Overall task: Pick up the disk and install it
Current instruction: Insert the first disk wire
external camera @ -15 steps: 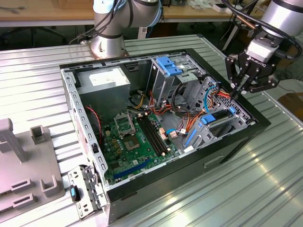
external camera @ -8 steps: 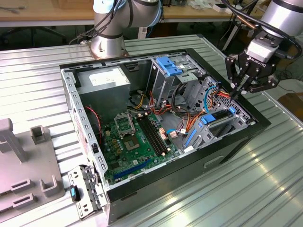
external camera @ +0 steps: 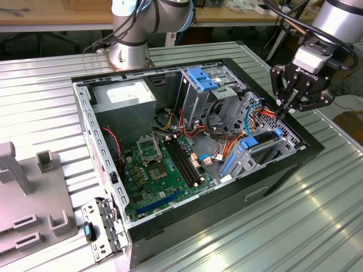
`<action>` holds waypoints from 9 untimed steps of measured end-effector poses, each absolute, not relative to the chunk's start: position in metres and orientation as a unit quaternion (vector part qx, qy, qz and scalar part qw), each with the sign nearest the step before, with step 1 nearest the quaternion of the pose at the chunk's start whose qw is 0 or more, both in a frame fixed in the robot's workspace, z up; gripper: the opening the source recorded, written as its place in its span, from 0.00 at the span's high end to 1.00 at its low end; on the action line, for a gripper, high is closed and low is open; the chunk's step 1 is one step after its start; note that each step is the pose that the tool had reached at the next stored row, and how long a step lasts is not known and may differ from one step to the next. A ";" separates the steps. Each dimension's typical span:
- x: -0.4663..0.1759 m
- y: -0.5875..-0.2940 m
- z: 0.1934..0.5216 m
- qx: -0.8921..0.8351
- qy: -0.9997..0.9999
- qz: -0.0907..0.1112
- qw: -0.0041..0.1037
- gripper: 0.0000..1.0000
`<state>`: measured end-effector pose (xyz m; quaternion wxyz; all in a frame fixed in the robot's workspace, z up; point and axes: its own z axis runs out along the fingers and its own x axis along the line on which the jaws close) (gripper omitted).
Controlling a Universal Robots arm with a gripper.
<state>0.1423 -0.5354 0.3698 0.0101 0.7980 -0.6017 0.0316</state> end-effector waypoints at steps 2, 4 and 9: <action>0.142 -0.535 0.370 0.790 -0.612 0.032 0.010 0.83; 0.142 -0.535 0.370 0.784 -0.620 0.031 0.011 0.83; 0.137 -0.535 0.369 0.770 -0.637 0.031 0.011 0.83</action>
